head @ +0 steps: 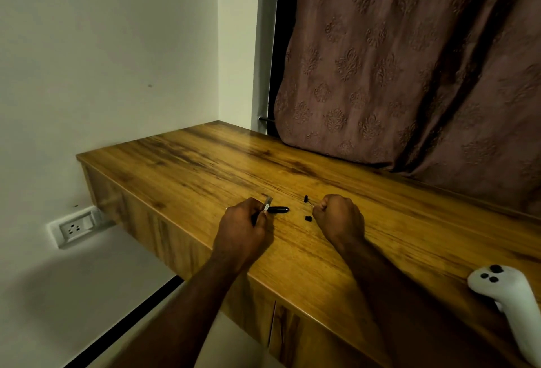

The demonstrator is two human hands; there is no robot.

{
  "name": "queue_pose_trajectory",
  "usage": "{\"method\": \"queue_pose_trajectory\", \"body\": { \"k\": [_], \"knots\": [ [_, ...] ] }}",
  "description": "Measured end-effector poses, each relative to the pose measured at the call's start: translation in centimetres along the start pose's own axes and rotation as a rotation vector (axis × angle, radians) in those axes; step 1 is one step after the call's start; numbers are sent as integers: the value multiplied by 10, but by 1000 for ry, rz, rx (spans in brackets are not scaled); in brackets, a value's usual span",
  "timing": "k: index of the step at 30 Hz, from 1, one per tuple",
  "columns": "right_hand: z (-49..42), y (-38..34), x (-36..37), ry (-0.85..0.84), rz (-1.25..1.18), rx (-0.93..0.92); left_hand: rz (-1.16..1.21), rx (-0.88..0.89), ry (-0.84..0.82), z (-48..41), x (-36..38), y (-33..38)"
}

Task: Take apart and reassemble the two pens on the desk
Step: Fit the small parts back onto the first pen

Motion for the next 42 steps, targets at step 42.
{"method": "queue_pose_trajectory", "body": {
  "k": [42],
  "knots": [
    [19, -12, 3, -99, -186, -81, 34, 87, -9, 0, 3, -2]
  ]
}}
Point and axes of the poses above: each hand's wrist, its own z-axis away from the middle knuckle, its own x-axis out of the palm, y = z × x, the point moved 7 cm from there along -z, towards the middle knuckle, and after that the axes turned 10 degrees about -z, right-handed, at the moved point
